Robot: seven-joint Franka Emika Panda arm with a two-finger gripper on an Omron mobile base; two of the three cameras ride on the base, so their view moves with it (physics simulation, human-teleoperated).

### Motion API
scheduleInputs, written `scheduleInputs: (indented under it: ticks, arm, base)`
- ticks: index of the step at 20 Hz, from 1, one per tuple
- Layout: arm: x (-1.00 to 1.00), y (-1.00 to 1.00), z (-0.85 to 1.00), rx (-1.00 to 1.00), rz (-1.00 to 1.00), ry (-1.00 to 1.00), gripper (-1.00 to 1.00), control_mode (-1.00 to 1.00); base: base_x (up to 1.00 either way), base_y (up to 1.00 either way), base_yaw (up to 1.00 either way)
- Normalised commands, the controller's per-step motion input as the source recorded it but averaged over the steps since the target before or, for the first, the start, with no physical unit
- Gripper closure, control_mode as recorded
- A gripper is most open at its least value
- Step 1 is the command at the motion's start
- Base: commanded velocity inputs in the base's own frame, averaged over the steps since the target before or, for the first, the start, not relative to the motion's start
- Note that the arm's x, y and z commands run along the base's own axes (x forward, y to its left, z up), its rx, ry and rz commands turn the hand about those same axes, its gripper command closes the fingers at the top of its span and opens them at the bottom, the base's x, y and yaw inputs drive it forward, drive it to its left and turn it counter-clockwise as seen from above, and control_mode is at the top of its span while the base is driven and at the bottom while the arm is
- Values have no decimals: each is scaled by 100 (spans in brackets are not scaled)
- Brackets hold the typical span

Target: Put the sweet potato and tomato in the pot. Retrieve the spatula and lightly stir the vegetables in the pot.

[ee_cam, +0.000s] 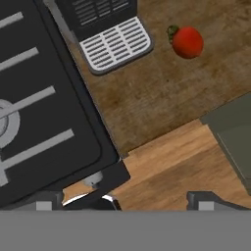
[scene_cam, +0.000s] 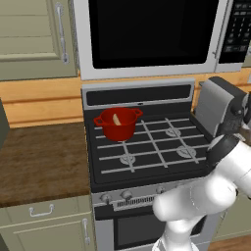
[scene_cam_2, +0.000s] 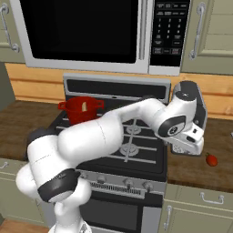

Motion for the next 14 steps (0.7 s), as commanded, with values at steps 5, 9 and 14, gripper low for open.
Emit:
scheduleInputs:
  ticks: [5,9,14]
  arm:
    - [1,-57,-32,0,20,0,-100,-100]
    - [10,-35,-31,0,21,0,-100,-100]
    - [12,-31,-30,-2,17,-1,-100,-100]
  base:
    - [0,0,0]
    - [0,0,0]
    - [0,0,0]
